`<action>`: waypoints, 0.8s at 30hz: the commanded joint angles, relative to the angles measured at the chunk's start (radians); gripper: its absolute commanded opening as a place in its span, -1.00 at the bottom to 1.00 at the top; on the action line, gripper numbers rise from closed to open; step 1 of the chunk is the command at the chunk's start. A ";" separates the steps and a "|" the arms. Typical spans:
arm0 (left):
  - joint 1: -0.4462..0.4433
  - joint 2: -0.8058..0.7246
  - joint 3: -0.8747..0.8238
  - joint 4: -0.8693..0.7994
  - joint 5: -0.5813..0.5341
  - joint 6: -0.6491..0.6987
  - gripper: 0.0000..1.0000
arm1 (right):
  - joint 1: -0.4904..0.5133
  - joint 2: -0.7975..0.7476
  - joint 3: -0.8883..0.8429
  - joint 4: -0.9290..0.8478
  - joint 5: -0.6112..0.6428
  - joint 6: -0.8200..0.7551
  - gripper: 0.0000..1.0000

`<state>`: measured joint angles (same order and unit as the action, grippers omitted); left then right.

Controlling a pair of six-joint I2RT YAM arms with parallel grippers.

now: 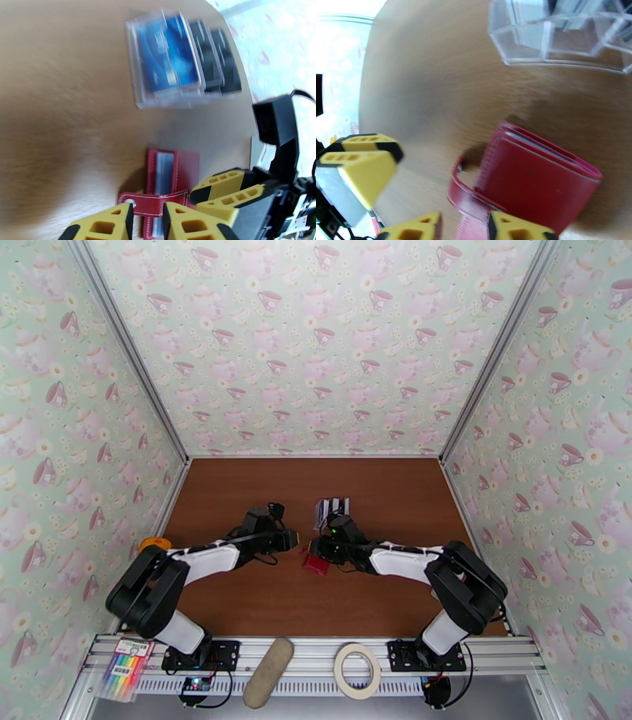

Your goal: Put the credit cards into the card holder

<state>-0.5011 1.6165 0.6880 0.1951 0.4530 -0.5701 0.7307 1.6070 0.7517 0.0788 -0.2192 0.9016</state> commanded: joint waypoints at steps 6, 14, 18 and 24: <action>-0.047 0.006 0.026 0.127 0.127 -0.016 -0.45 | -0.044 -0.120 -0.095 -0.034 0.035 -0.008 -0.06; -0.079 0.096 0.077 0.154 0.202 -0.033 -0.45 | -0.080 -0.110 -0.167 0.043 0.004 0.008 0.02; -0.079 0.123 0.097 0.102 0.181 -0.021 -0.45 | -0.081 -0.082 -0.183 0.113 -0.022 0.024 0.05; -0.072 0.142 0.125 0.013 0.136 0.013 -0.45 | -0.081 -0.045 -0.194 0.174 -0.046 0.040 0.05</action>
<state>-0.5774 1.7447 0.7856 0.2581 0.6098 -0.5835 0.6529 1.5448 0.5739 0.1936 -0.2420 0.9230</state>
